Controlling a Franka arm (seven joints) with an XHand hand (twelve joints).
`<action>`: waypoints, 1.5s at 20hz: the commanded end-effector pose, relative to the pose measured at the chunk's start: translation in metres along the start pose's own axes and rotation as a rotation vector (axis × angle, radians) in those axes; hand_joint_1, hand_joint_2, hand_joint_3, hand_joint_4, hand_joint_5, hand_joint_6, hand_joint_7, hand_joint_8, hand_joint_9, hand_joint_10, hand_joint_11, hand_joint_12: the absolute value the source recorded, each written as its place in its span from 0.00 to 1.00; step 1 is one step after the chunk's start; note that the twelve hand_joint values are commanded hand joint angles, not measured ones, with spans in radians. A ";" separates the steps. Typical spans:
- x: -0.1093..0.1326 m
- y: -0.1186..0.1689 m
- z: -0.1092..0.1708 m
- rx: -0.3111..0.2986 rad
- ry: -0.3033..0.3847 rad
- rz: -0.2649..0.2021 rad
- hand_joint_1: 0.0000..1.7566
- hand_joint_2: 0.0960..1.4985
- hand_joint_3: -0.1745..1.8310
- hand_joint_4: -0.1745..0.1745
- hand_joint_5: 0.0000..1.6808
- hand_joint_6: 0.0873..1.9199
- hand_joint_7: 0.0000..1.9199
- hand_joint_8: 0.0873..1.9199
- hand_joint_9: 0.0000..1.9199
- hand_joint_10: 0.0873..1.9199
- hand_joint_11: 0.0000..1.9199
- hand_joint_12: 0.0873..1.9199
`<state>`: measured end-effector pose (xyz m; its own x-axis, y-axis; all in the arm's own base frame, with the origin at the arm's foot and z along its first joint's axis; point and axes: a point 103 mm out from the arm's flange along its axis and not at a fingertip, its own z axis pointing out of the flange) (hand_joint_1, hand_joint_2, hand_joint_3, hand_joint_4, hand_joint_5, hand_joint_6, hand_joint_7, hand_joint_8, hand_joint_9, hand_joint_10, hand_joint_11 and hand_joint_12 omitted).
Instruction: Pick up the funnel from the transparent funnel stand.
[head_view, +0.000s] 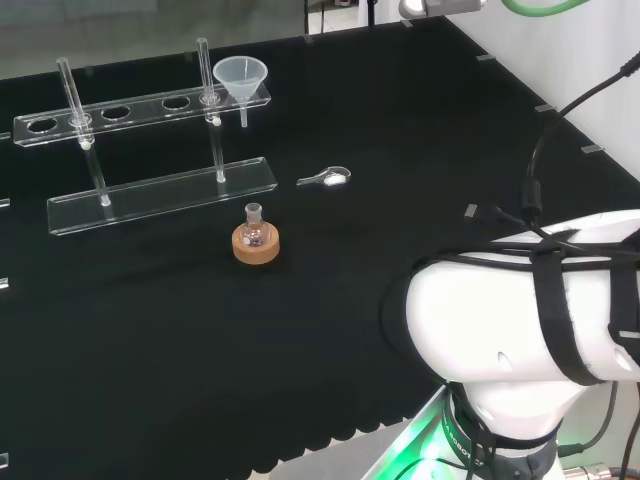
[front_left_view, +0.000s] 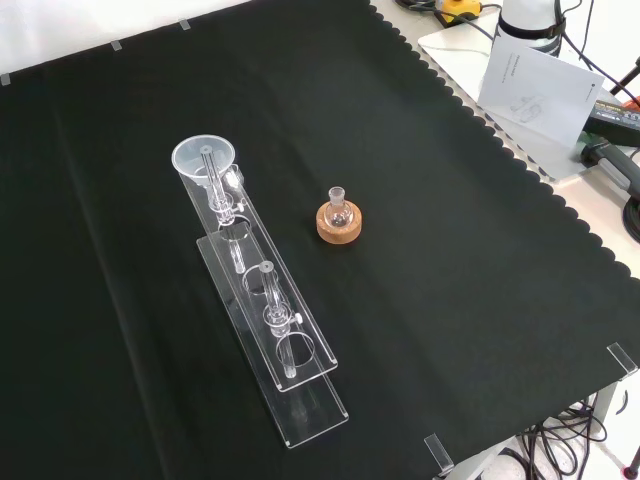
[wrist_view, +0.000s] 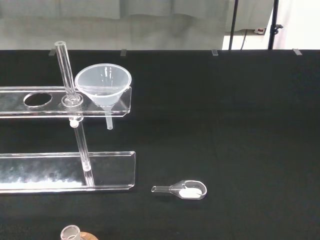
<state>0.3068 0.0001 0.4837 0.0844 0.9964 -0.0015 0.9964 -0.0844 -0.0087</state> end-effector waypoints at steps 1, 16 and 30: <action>-0.005 0.001 0.001 -0.008 0.005 0.003 0.04 0.72 0.29 0.64 0.11 0.00 0.02 0.17 0.09 0.28 0.05 0.70; 0.002 0.025 0.013 0.002 -0.022 0.058 0.00 0.77 0.29 0.67 0.10 0.00 0.00 0.14 0.07 0.27 0.03 0.70; 0.011 0.150 0.069 0.068 -0.022 -0.039 0.02 0.75 0.27 0.65 0.10 0.00 0.01 0.16 0.08 0.28 0.03 0.70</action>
<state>0.3797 -0.0020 0.4398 0.1056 0.9940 -0.0291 0.9914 -0.1075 -0.0744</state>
